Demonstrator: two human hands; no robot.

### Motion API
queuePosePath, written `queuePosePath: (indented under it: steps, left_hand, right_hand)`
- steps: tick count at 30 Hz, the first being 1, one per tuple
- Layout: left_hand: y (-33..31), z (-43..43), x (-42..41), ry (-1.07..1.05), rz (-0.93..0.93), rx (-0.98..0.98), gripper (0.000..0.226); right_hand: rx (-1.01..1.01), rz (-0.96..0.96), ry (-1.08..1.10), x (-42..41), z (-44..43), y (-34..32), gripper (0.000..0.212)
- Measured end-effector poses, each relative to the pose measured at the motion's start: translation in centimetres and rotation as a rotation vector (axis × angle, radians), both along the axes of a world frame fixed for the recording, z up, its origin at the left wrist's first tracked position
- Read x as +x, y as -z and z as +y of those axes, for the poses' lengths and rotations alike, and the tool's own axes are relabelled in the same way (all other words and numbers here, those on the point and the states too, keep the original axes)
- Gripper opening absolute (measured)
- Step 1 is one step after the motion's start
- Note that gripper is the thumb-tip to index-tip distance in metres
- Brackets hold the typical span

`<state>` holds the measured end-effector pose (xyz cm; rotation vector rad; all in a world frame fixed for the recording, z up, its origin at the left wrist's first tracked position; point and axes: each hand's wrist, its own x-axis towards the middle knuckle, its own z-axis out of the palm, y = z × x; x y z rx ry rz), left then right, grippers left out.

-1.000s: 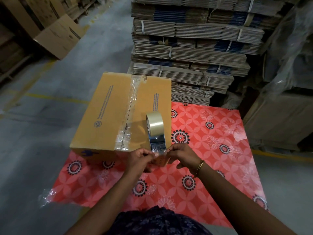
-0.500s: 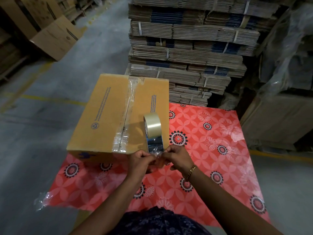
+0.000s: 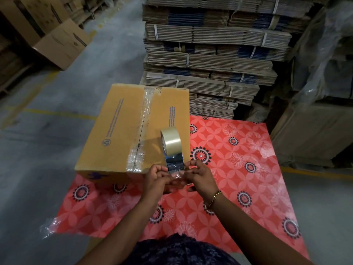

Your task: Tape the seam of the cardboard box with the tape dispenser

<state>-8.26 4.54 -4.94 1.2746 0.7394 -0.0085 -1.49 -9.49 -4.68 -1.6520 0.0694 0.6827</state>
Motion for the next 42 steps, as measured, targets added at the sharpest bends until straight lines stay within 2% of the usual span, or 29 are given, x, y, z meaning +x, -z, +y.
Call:
queuePosePath:
  steps: [3,8,10,12,14,15,17,19,20,23,26,28,30,35,42]
  left_hand:
    - [-0.1,0.0,-0.1,0.014,-0.017,-0.025,0.023]
    - [0.7,0.6,-0.4,0.038,0.028,0.039,0.02]
    - [0.8,1.1,-0.8,0.085,0.073,0.111,0.023]
    - [0.5,1.8,-1.3,0.097,0.067,0.233,0.017]
    - [0.0,2.4,-1.2,0.055,0.006,0.333,0.008]
    - [-0.3,2.8,-0.9,0.039,-0.024,0.351,0.007]
    - [-1.4,2.9,0.1,0.045,-0.078,0.254,0.012]
    - [-2.5,2.6,1.1,0.094,-0.11,0.106,0.039]
    - [-2.8,2.4,1.6,0.117,-0.124,0.039,0.044]
    - [-2.7,1.9,2.1,0.153,-0.163,-0.125,0.041]
    - [-2.0,1.8,2.1,0.204,-0.159,-0.117,0.049]
    - [-1.5,1.5,2.2,0.249,-0.145,-0.138,0.058]
    - [-1.3,0.8,2.5,0.254,-0.127,-0.158,0.05]
    - [-0.5,-3.2,4.4,0.444,-0.166,-0.143,0.041]
    - [1.9,-12.0,8.2,0.556,-0.086,-0.128,0.034]
  right_hand:
    - [-0.024,-0.02,-0.022,0.1,-0.3,-0.3,0.027]
    - [-0.131,-0.074,-0.107,0.4,-0.8,-0.3,0.025]
    - [-0.23,-0.172,-0.126,0.7,-1.3,-0.1,0.024]
    - [-0.303,-0.296,-0.103,1.4,-1.6,0.0,0.02]
    - [-0.26,-0.334,-0.058,2.2,-1.5,-0.2,0.015]
    - [-0.224,-0.327,-0.053,2.7,-1.2,-0.4,0.021]
    - [-0.157,-0.273,-0.076,3.5,-0.3,-1.0,0.038]
    - [-0.072,-0.197,-0.114,3.9,1.0,-2.0,0.049]
    - [-0.033,-0.152,-0.131,4.0,1.6,-2.4,0.051]
    - [0.036,-0.114,-0.167,3.5,2.9,-2.7,0.045]
    - [-0.038,-0.203,-0.151,2.5,2.8,-2.0,0.063]
    - [-0.021,-0.223,-0.123,1.8,2.1,-1.7,0.066]
    - [-0.014,-0.225,-0.075,1.1,1.2,-1.8,0.067]
    - [-0.03,-0.207,0.124,0.6,-3.6,-1.2,0.067]
    - [-0.032,-0.118,0.212,3.2,-12.8,0.9,0.062]
